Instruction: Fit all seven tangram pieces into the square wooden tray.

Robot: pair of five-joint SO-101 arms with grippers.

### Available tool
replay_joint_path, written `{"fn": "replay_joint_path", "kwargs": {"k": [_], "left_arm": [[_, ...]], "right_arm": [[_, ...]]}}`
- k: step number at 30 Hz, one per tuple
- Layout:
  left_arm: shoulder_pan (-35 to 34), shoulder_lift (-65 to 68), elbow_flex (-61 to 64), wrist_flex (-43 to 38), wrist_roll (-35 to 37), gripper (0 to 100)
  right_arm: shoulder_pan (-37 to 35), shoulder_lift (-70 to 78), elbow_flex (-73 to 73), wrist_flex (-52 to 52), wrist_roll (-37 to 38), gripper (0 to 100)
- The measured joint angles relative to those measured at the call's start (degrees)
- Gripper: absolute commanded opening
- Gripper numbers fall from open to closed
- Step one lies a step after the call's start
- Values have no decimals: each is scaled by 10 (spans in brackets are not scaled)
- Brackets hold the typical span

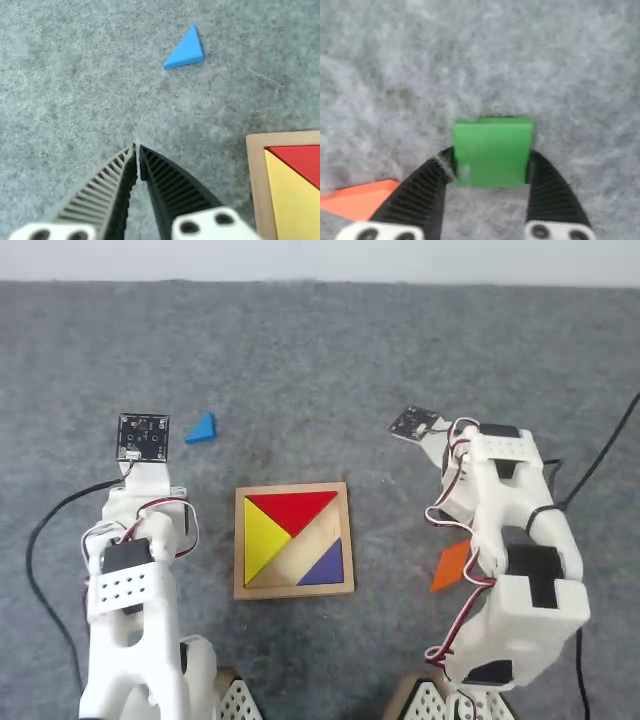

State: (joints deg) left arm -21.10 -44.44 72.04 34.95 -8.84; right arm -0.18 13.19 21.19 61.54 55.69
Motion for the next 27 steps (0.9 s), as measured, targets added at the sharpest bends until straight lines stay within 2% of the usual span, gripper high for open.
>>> {"fn": "replay_joint_path", "kwargs": {"k": [8,18,22,27], "left_arm": [[0,0,0,0,0,13],[0,0,0,0,0,13],[0,0,0,0,0,13],[4,0,6,0,0,13]], "right_arm": [[3,5,-40,39,0,7],[69,-58,-216,219,-2,9],[87,-122,-316,273,-69,9],[83,-206,-432,285,-185,9]]}}
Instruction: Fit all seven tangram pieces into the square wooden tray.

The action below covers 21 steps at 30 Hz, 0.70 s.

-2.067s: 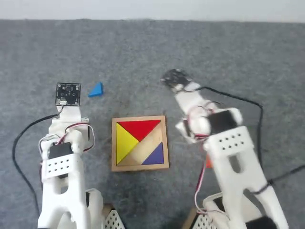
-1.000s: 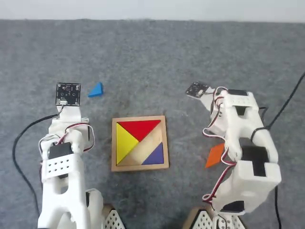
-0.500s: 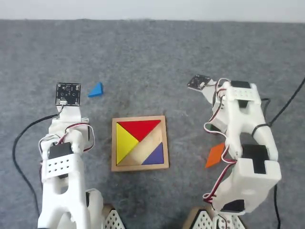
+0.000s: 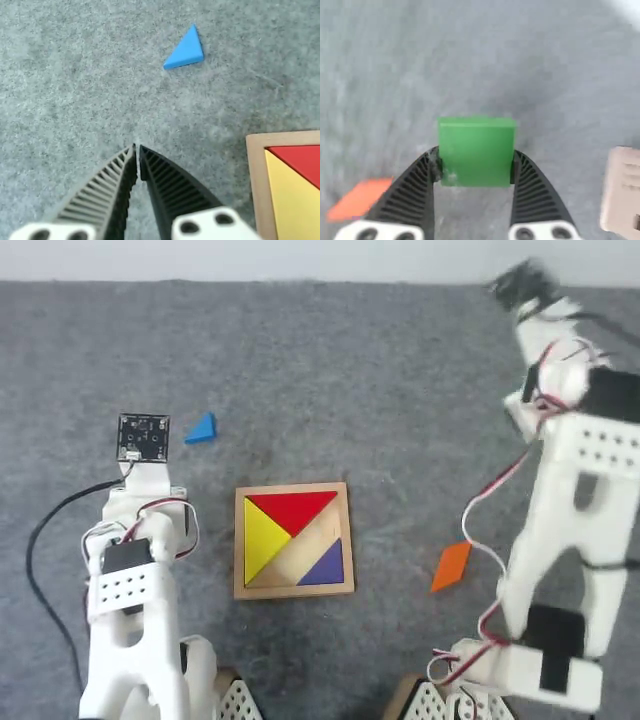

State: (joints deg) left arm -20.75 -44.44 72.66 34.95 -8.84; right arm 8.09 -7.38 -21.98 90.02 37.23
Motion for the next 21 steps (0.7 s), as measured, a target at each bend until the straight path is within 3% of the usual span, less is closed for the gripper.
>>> {"fn": "replay_joint_path", "kwargs": {"k": [6,11,15,21], "left_arm": [[9,0,4,-1,-5,13],[8,0,4,-12,-5,13],[8,0,4,-14,-5,13],[8,0,4,-14,-5,13]], "right_arm": [[-62,-63,-66,18,-109,8],[-190,-67,-41,102,-171,8],[-310,-66,80,98,-202,8],[-428,-62,331,-47,-239,8]]}}
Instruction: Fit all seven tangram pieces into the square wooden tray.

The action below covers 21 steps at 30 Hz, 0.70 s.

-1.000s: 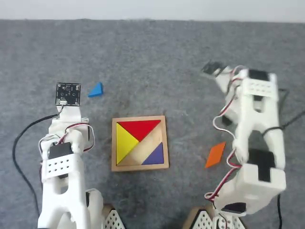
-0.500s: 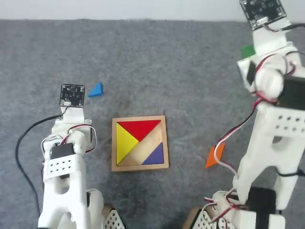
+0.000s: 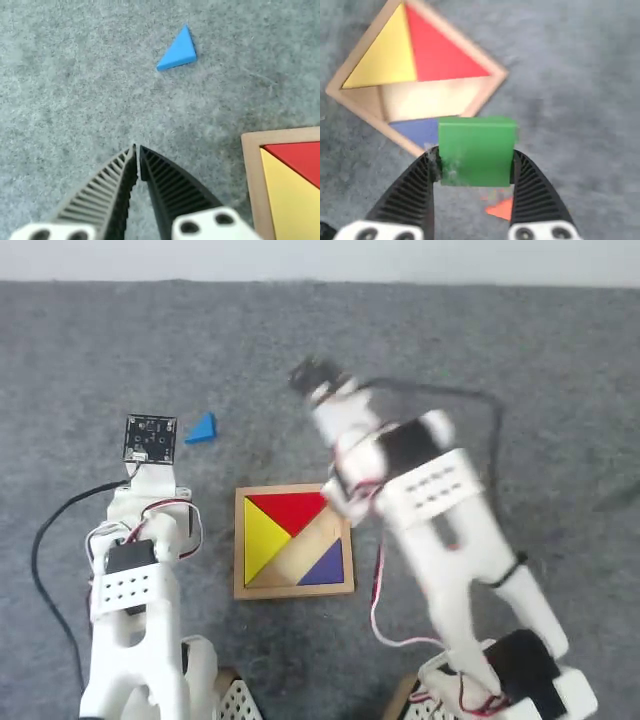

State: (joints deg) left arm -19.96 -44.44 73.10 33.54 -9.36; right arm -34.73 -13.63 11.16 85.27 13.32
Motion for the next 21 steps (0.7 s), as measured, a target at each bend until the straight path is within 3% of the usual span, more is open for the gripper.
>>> {"fn": "replay_joint_path", "kwargs": {"k": [6,13,17,21], "left_arm": [[0,0,0,0,0,13],[0,0,0,0,0,13],[0,0,0,0,0,13],[0,0,0,0,0,13]], "right_arm": [[-37,3,148,-149,-28,9],[-33,3,154,-179,-32,9],[52,3,149,-180,-28,9],[181,3,118,-180,35,9]]}}
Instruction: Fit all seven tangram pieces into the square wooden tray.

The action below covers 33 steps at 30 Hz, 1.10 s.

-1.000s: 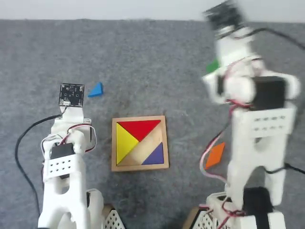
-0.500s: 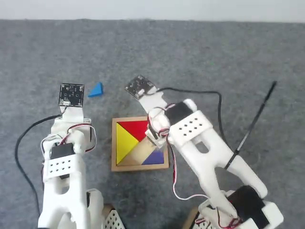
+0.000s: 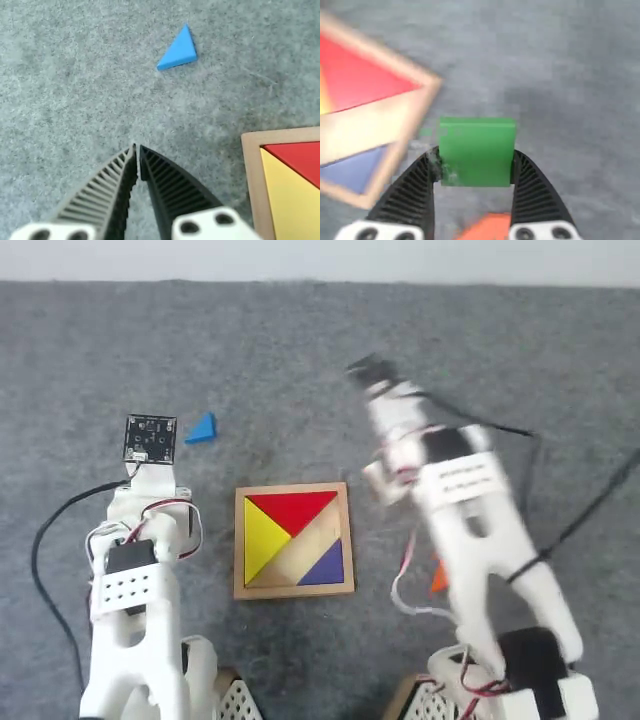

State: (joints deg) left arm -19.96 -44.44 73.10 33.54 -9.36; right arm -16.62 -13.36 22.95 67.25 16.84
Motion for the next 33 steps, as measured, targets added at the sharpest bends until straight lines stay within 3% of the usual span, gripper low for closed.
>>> {"fn": "replay_joint_path", "kwargs": {"k": [5,10,17,24,33], "left_arm": [[0,0,0,0,0,13],[0,0,0,0,0,13],[0,0,0,0,0,13],[0,0,0,0,-2,13],[0,0,0,0,-2,13]], "right_arm": [[45,33,-4,0,82,10],[40,144,-6,0,101,15],[21,304,-86,7,104,250],[20,312,-180,95,135,259],[33,312,-207,112,136,256]]}}
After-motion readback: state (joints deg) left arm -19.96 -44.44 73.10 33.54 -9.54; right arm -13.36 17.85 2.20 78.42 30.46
